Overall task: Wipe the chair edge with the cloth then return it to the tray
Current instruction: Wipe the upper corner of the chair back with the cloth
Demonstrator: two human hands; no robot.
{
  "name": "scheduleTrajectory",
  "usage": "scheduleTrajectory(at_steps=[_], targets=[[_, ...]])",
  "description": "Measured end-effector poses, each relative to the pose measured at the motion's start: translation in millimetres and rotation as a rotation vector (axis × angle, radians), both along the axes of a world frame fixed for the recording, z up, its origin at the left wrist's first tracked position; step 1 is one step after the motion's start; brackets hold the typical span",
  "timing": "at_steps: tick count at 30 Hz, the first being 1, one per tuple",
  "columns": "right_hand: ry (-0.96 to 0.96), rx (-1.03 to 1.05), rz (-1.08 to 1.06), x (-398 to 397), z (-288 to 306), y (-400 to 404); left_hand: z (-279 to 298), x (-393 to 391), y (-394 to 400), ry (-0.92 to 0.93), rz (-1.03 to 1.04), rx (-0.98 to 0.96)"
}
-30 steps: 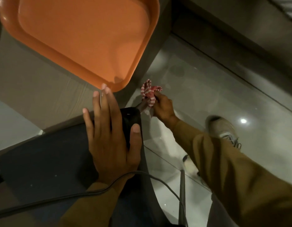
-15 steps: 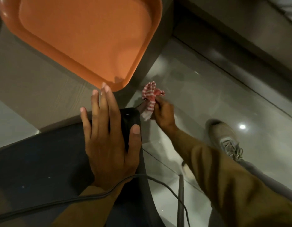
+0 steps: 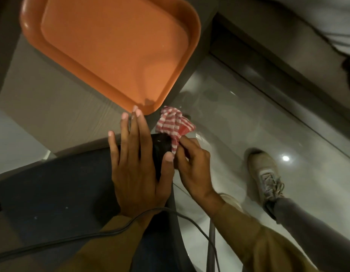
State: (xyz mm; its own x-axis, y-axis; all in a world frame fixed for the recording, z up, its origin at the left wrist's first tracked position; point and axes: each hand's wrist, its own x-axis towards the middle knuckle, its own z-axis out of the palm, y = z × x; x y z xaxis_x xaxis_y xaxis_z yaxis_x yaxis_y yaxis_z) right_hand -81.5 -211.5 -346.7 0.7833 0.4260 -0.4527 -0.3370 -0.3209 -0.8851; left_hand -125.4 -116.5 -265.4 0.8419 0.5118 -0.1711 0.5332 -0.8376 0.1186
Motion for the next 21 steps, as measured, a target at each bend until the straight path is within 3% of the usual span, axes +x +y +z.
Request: scheduleTrajectory(at_steps=[6, 12, 17, 21], targets=[[0.079, -0.117, 0.071, 30.1, -79.3, 9.5, -1.4, -1.9, -0.1, -0.012, -0.004, -0.004], [0.145, -0.442, 0.231, 53.8, -155.3, 20.8, -0.9, -3.0, -1.0, -0.033, 0.007, -0.037], [0.212, -0.219, -0.017, 37.3, -105.8, 18.6, 0.3, -2.3, -1.1, -0.027, 0.009, -0.041], [0.105, -0.023, -0.02, 5.5, -29.3, -5.1, 1.5, -1.2, -1.9, -0.013, 0.007, -0.02]])
